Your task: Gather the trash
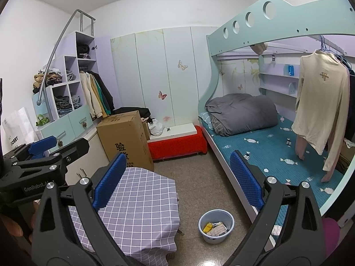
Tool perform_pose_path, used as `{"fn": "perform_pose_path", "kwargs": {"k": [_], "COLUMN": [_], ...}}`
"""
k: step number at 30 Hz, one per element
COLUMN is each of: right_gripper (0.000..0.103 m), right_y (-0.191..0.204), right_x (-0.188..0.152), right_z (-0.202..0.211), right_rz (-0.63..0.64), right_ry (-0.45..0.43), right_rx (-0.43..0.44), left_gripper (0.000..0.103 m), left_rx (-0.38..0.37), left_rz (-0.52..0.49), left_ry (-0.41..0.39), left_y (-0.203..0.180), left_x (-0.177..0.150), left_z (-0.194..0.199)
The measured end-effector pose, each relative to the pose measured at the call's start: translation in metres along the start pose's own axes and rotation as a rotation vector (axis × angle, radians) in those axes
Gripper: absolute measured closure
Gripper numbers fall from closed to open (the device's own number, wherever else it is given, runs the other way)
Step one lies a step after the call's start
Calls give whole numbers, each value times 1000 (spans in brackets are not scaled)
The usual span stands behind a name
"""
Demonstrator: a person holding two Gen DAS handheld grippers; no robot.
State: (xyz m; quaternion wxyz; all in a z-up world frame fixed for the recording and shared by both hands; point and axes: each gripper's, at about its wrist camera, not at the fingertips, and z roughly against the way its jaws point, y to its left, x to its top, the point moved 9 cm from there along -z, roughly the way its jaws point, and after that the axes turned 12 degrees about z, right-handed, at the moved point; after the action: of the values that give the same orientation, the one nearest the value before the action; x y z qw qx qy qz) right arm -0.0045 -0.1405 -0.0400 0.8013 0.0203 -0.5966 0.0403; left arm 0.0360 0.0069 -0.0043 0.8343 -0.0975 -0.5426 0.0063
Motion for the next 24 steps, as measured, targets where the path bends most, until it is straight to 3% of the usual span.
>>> {"fn": "perform_pose_path", "kwargs": {"k": [24], "right_gripper": [10], "right_y": [-1], "right_x": [-3], "right_z": [-10], "right_rz": [4], "right_ry": [15], "right_rx": [-2], "left_gripper": [6], "left_rx": [7], "left_rz": [11], "left_ry": [5], "left_y": [3], "left_x": [-6], "left_z": [-6]}}
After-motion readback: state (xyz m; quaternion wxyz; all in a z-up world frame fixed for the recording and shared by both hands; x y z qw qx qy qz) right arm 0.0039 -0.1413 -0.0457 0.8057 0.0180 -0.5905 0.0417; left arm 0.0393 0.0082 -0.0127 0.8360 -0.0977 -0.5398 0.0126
